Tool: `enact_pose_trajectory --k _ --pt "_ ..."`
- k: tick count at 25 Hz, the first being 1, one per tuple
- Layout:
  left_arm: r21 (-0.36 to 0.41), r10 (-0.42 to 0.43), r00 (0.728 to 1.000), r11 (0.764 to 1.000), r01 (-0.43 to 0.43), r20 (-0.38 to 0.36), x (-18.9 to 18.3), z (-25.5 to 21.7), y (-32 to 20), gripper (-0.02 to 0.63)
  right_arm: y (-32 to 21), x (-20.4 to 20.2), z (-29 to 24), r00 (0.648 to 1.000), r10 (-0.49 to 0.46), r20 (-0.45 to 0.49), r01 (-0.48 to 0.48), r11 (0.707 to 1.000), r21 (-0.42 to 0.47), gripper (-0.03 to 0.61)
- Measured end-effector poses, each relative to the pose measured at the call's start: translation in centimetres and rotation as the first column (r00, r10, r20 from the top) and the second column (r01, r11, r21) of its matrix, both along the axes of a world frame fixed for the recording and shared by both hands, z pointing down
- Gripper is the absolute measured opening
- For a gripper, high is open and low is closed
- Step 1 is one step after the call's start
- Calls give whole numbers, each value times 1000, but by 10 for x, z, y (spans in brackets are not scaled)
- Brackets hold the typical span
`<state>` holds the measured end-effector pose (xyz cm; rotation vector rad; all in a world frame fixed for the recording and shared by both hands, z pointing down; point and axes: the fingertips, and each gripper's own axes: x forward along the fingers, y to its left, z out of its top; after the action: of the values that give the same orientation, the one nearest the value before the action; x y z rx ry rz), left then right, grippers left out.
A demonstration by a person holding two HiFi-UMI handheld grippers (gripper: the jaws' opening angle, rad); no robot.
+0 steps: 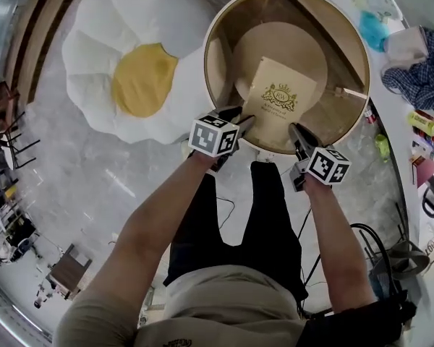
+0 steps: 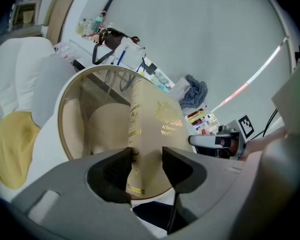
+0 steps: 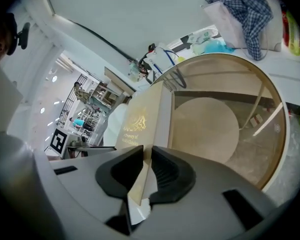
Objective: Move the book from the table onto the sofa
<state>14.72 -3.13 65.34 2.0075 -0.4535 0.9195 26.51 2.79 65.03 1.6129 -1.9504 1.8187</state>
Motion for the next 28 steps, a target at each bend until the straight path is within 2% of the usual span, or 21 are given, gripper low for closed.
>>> enact_pose_trajectory --k 9,21,24,28 --pt "32 -160 987 986 161 -6 -141 -30 -28 195 -47 -133 -29 990 -140 -10 140 990 34 60" --pt "24 -348 937 937 348 -3 -331 -24 -52 193 -98 -318 -25 942 -333 -32 335 941 43 60" --pt "14 -379 925 925 379 1 -363 -10 -57 195 -107 -350 -13 930 -365 -41 367 930 32 60" --pt "-5 -399 917 917 399 -2 -384 12 -63 195 -118 -372 7 920 -385 -68 387 922 17 60"
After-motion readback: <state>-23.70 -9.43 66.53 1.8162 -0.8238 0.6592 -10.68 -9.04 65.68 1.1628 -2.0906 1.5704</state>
